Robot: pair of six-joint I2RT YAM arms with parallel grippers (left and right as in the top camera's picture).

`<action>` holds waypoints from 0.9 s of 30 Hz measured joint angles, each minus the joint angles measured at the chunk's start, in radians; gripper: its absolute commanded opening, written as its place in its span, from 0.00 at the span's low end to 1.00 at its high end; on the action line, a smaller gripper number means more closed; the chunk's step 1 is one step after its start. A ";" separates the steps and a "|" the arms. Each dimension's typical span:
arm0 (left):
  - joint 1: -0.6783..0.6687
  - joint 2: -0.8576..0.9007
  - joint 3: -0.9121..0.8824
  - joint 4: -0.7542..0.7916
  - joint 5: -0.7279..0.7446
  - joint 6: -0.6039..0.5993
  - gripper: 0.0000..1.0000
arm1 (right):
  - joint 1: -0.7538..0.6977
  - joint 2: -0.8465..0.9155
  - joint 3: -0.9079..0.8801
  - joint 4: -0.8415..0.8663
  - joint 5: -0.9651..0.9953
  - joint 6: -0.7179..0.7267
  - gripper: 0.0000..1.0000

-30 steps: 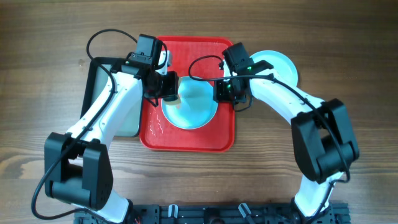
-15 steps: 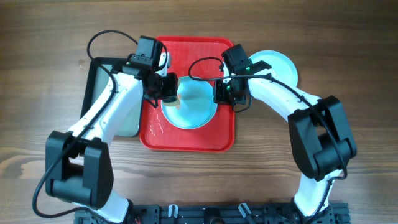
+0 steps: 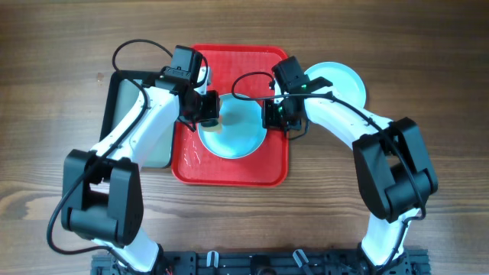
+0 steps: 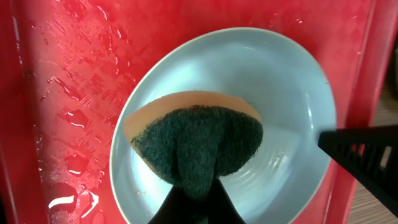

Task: Clean dirty plates on tray and stack at the side
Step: 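Scrub the white plate with the sponge while the right gripper holds the rim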

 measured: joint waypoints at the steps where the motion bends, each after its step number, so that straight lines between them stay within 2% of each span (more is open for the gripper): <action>1: 0.000 0.012 0.000 0.003 0.000 0.000 0.04 | 0.002 0.000 -0.003 0.005 0.000 0.003 0.04; 12: 0.000 0.018 -0.003 0.019 -0.031 0.067 0.04 | 0.005 0.000 -0.003 0.020 -0.016 0.050 0.04; 27: 0.000 0.018 -0.034 0.046 -0.090 0.075 0.04 | 0.036 0.000 -0.003 0.028 -0.015 0.082 0.04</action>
